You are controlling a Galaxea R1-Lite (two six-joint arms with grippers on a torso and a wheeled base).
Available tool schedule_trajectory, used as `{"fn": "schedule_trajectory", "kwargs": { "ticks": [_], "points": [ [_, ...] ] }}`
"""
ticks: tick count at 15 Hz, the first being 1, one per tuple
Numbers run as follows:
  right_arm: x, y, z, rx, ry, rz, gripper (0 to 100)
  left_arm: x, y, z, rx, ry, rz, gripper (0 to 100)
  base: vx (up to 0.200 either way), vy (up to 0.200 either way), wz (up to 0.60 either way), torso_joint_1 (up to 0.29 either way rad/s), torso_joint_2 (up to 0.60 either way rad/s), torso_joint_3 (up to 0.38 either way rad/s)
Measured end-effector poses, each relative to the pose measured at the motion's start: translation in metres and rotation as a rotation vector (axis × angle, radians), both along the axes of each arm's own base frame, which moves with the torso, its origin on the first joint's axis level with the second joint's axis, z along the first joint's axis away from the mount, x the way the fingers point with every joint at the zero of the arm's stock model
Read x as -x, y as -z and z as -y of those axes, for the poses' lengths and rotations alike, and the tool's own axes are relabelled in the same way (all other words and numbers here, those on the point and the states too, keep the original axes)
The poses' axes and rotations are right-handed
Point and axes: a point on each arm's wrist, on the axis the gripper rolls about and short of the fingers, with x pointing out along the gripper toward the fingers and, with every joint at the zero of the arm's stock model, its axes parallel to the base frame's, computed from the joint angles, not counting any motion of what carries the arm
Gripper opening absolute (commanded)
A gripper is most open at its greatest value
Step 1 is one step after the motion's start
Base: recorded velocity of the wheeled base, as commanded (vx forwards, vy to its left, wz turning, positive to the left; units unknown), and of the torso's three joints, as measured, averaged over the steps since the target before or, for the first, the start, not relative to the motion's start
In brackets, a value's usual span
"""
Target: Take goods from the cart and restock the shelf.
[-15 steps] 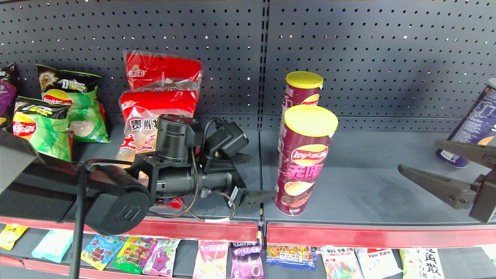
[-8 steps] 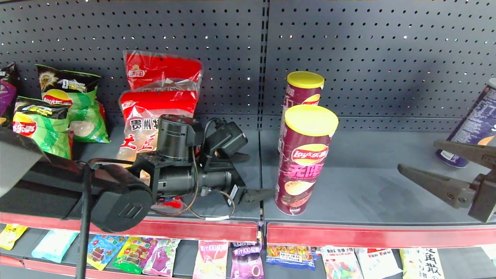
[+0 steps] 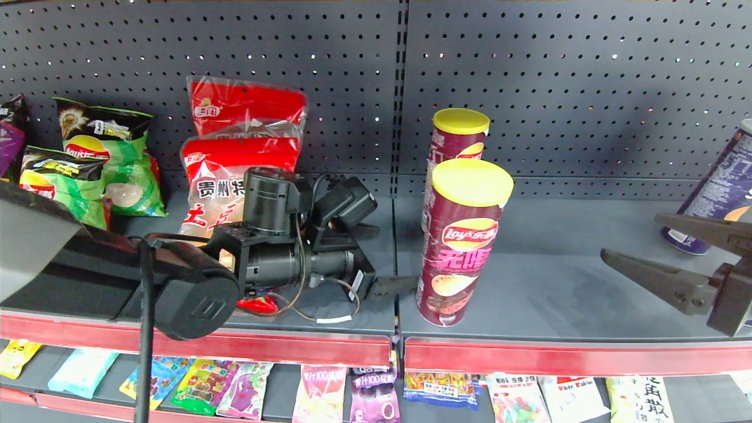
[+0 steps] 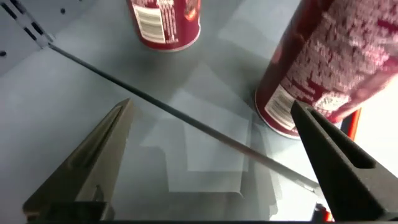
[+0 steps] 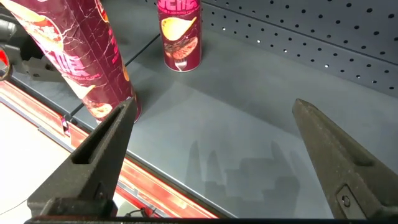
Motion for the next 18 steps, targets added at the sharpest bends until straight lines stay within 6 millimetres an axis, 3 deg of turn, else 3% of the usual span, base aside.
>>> {"fn": "schedule_trajectory", "kwargs": {
  "ticks": [7, 18],
  "points": [
    [-0.0028, 0.0016, -0.001, 0.003, -0.001, -0.01, 100, -0.0004, 0.0064, -0.0068, 0.005, -0.013, 0.007, 100, 0.0, 0.0, 0.0, 0.0, 0.0, 0.0],
    [-0.0093, 0.0022, -0.0034, 0.006, -0.003, -0.023, 100, 0.0046, 0.0079, -0.0017, 0.022, 0.048, 0.003, 100, 0.0, 0.0, 0.0, 0.0, 0.0, 0.0]
  ]
}}
